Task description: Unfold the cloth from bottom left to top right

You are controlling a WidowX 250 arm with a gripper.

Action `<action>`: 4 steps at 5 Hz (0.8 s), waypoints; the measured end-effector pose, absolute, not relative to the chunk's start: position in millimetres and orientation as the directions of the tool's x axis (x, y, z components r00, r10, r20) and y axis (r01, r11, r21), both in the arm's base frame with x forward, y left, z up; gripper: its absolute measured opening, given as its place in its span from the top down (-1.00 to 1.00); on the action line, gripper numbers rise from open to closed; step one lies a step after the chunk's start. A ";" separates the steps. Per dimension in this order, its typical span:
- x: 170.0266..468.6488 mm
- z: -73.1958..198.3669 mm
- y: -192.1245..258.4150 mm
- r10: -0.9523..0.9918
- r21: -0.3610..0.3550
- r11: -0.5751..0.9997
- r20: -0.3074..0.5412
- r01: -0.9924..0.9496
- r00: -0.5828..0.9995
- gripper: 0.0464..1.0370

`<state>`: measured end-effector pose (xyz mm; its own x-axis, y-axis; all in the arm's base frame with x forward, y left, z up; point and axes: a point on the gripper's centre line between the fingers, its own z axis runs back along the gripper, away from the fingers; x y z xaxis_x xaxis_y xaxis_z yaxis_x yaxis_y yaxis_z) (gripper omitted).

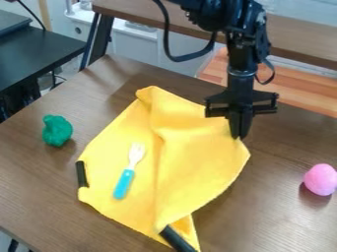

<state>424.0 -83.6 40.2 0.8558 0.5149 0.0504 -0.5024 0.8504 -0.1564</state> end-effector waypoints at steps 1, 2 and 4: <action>432.9 39.0 -87.5 0.519 -0.173 0.846 0.052 -0.504 0.853 0.99; 435.2 36.7 -93.6 0.513 -0.175 0.849 0.051 -0.498 0.857 0.99; 443.0 46.4 -108.6 0.504 -0.208 0.852 0.077 -0.480 0.860 0.99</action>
<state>443.0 -108.6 46.4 0.8604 0.5038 0.0770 -0.4803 0.8521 -0.2080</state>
